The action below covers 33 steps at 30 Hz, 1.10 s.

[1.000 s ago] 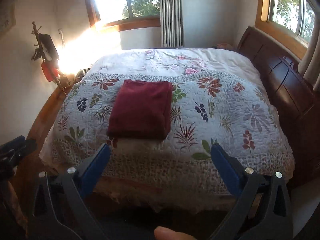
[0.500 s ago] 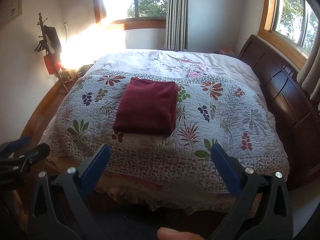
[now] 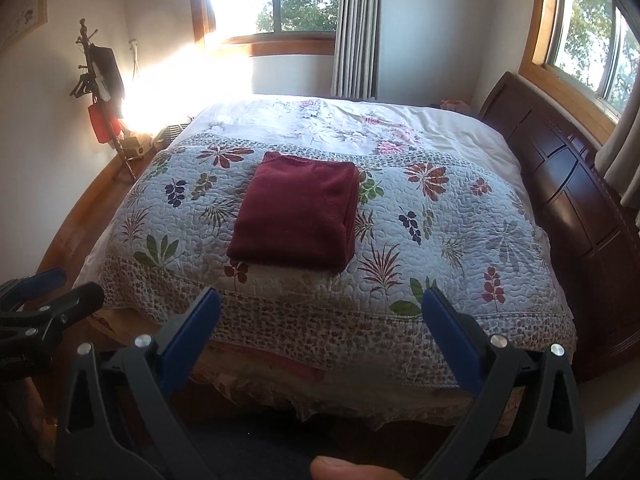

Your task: Fold small clothes

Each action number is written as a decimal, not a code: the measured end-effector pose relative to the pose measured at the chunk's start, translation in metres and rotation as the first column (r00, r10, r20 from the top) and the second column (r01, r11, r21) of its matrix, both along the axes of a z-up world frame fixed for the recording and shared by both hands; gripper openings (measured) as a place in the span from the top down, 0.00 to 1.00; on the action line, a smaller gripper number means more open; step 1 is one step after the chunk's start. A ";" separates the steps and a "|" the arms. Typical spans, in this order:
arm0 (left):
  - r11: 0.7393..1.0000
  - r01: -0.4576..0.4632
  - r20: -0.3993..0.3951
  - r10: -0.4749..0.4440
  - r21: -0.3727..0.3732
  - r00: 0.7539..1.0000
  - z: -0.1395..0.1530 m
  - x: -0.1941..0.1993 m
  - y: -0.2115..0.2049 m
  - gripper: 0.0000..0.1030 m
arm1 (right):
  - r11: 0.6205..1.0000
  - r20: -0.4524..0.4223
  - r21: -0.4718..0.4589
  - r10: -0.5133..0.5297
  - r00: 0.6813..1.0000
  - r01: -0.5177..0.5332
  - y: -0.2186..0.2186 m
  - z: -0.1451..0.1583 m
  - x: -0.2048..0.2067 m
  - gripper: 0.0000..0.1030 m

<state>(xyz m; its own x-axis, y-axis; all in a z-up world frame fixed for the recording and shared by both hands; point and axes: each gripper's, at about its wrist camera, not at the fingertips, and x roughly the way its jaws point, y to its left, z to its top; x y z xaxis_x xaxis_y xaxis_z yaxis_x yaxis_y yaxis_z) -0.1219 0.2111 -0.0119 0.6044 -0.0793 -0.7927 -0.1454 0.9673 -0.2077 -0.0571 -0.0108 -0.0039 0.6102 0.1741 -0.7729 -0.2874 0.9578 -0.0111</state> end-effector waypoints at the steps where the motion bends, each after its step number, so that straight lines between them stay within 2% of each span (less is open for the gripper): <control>1: 1.000 0.002 0.000 -0.002 0.000 1.000 0.000 0.000 0.000 0.04 | 1.000 -0.001 0.000 0.002 1.000 -0.002 0.000 0.000 0.000 0.03; 33: 1.000 0.000 -0.015 0.000 -0.028 1.000 -0.007 0.009 0.004 0.04 | 1.000 -0.002 0.005 0.020 1.000 -0.020 0.006 0.004 0.009 0.03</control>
